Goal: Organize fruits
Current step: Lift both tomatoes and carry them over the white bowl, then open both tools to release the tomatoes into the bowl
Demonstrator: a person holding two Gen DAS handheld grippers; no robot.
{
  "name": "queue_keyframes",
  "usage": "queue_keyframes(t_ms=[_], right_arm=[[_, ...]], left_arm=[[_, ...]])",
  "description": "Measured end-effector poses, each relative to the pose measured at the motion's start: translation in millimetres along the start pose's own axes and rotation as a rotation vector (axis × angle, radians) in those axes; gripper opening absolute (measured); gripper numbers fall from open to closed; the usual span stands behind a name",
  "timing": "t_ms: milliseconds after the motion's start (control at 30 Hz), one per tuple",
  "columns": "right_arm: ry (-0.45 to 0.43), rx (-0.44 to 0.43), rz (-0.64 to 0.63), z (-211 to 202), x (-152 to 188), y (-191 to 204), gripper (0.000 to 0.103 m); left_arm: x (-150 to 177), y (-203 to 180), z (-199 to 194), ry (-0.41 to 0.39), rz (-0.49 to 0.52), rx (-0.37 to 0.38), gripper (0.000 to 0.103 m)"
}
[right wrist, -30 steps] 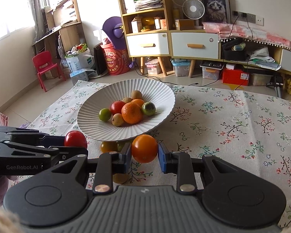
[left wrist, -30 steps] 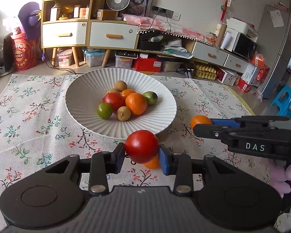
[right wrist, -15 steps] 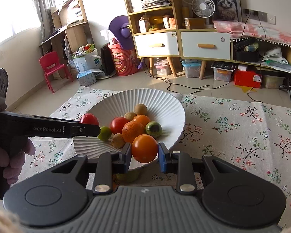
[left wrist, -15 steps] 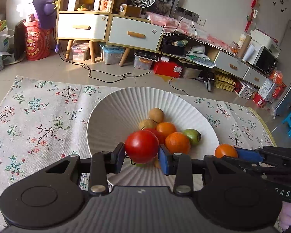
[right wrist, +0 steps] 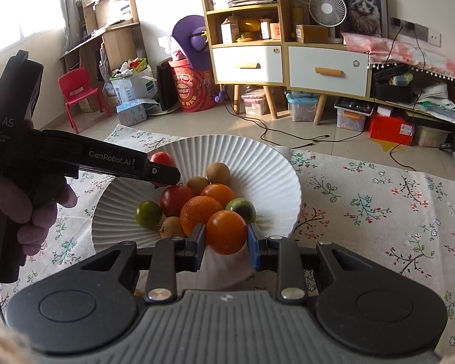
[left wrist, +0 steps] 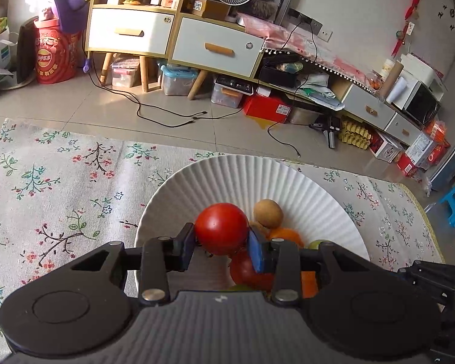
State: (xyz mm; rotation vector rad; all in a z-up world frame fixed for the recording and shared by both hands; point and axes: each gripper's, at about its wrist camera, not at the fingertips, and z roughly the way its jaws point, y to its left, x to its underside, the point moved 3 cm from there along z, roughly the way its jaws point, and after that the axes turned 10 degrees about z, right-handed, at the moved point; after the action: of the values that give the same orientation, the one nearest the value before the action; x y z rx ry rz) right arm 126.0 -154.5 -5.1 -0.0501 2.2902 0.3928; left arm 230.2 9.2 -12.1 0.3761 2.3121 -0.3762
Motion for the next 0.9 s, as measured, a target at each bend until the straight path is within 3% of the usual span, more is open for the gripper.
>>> queue_keyframes(t_ms=[567, 900], right_arm=[[-0.005, 0.000, 0.005, 4, -4, -2, 0.030], [-0.010, 0.001, 0.020, -14, 0, -1, 0.048]], left_arm=[[-8, -3, -2, -0.039, 0.027, 0.023, 0.038], [2, -8, -30, -0.055, 0.070, -0.038, 0.056]])
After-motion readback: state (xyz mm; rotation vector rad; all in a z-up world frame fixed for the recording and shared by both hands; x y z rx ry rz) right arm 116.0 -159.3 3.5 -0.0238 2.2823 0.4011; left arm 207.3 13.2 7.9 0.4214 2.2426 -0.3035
